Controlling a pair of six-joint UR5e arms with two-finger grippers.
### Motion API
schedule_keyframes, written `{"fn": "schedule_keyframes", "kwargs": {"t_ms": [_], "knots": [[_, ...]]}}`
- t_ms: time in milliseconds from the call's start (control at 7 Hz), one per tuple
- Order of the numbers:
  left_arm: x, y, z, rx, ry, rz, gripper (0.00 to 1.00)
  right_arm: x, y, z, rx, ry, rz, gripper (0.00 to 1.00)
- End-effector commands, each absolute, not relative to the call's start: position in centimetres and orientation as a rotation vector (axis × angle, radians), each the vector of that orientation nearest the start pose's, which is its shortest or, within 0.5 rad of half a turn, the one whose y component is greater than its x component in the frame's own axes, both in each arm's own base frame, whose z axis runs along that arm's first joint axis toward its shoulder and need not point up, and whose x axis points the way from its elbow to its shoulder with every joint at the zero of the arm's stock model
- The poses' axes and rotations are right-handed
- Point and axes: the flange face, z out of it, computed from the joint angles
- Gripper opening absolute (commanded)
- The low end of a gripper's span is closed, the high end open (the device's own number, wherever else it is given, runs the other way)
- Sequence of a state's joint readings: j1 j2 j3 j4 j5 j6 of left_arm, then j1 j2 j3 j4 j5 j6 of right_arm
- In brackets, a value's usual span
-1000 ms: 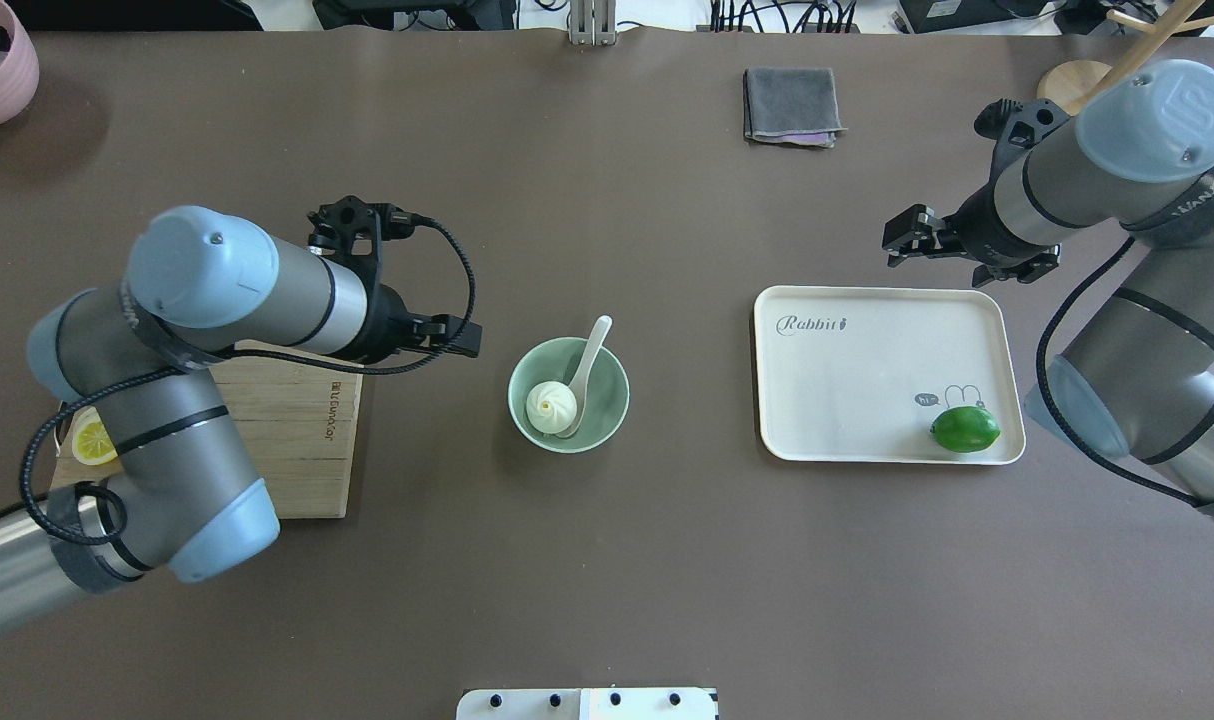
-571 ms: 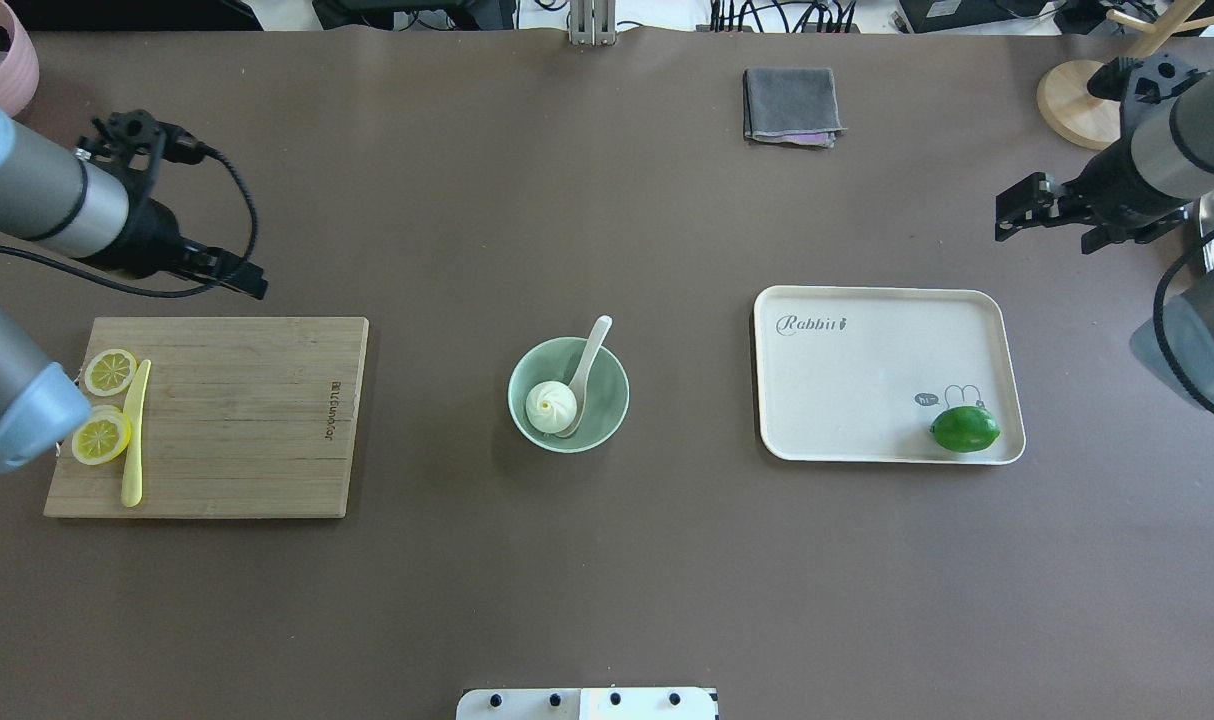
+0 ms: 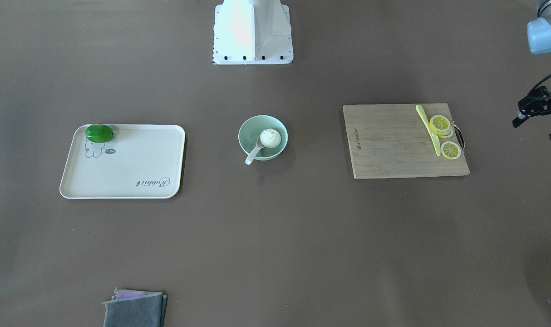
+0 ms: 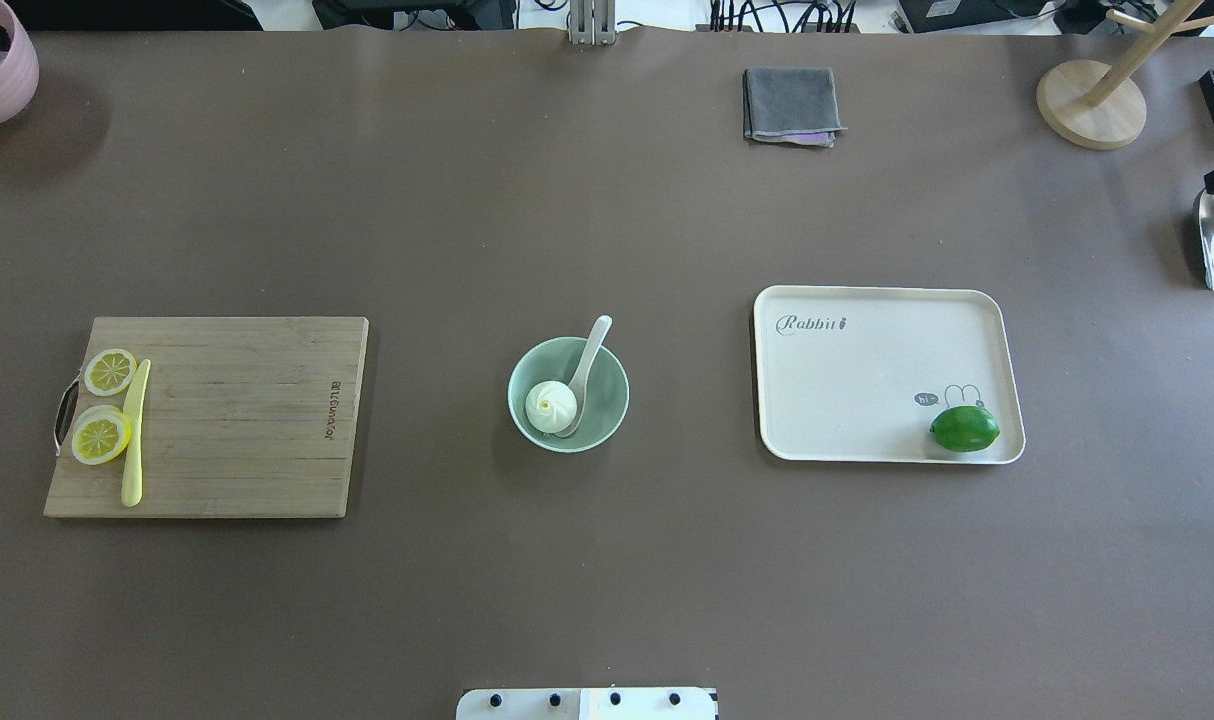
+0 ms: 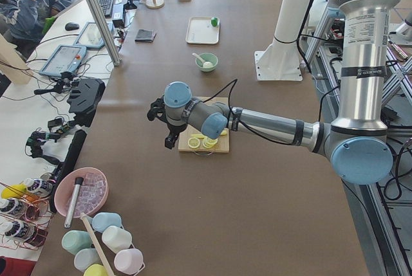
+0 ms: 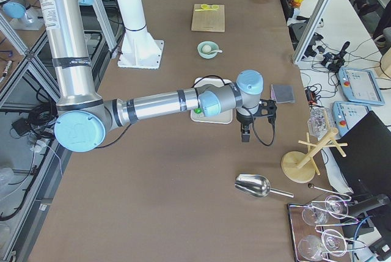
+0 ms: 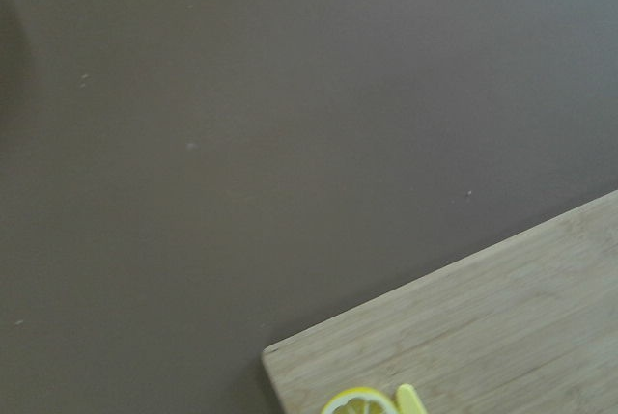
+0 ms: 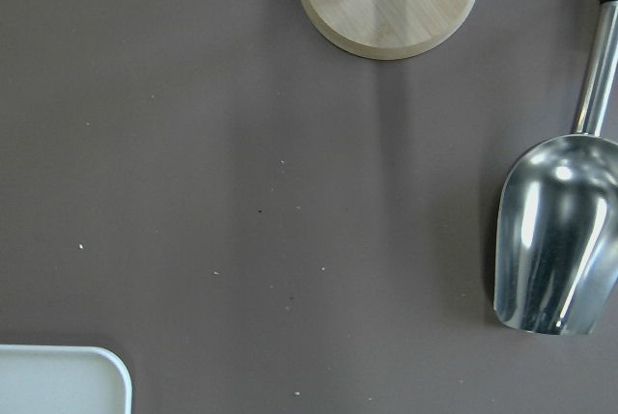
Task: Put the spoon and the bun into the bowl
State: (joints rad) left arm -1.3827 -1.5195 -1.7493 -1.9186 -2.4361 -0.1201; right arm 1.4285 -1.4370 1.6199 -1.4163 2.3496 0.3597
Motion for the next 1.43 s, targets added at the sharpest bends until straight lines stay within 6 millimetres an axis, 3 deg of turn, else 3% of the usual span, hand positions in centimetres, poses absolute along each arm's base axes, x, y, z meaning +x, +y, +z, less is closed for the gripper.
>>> {"fn": "schedule_keyframes", "kwargs": {"t_ms": [0,286,429,571,1000,1143,1286], "knots": [[-2.1,-47.0,60.3,0.284,0.914,0.244,0.98,1.8,-54.9,57.2,0.135,-0.836,0.043,1.00],[-6.1,-46.1,61.5,0.324,0.894,0.241,0.98,1.8,-54.8,57.4,0.153,-0.832,0.002,1.00],[-6.1,-45.9,61.6,0.322,0.890,0.236,0.98,1.9,-54.8,57.1,0.172,-0.833,-0.012,1.00],[-6.0,-45.0,62.9,0.286,0.887,0.212,0.98,1.9,-54.8,56.8,0.184,-0.824,-0.017,1.00],[-6.0,-45.1,60.9,0.345,0.882,0.208,0.98,1.4,-55.0,56.8,0.172,-0.830,-0.010,1.00],[-6.2,-45.1,61.7,0.332,0.853,0.196,0.98,1.5,-55.1,56.0,0.190,-0.829,-0.017,1.00],[-6.4,-44.7,62.2,0.327,0.813,0.188,0.98,1.6,-55.1,56.5,0.184,-0.815,-0.011,1.00]]}}
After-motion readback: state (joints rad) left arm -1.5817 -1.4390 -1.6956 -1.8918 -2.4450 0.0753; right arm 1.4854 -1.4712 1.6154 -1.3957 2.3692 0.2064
